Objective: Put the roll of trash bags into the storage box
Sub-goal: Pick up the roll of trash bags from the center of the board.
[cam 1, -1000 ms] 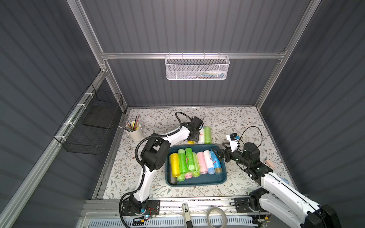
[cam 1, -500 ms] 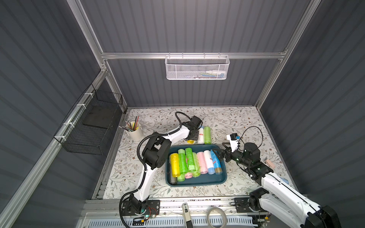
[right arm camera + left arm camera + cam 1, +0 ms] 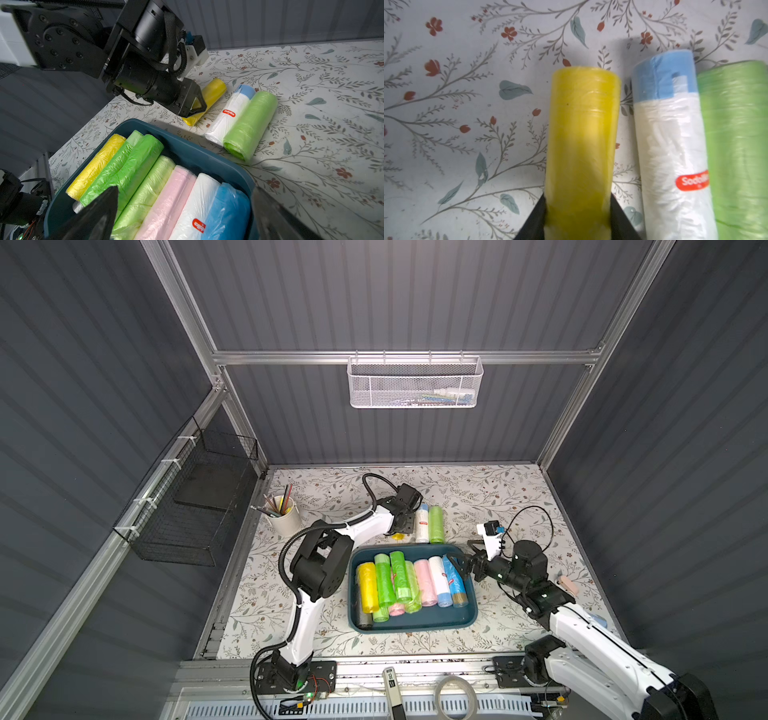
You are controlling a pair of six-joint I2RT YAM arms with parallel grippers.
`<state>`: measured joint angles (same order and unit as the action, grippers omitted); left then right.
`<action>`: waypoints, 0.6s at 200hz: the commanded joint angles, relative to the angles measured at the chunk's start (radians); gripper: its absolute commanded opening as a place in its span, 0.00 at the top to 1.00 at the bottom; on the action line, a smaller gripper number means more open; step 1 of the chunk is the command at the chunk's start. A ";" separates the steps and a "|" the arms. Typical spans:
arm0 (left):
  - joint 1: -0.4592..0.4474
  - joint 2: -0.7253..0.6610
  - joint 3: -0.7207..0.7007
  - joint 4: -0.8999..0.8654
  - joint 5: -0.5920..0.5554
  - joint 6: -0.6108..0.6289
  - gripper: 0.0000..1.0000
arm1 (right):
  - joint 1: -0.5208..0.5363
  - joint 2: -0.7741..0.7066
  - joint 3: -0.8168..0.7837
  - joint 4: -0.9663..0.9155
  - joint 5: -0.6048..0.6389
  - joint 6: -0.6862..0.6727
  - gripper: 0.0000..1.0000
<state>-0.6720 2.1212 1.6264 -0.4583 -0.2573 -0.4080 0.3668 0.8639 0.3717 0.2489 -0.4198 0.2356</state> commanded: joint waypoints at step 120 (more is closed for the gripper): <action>0.012 -0.235 -0.057 0.039 0.111 -0.154 0.61 | -0.005 -0.016 0.006 0.017 -0.027 -0.001 0.01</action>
<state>-0.6655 1.9476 1.6073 -0.4477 -0.2291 -0.4892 0.3664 0.8627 0.3717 0.2451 -0.4263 0.2356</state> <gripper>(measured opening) 0.399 0.991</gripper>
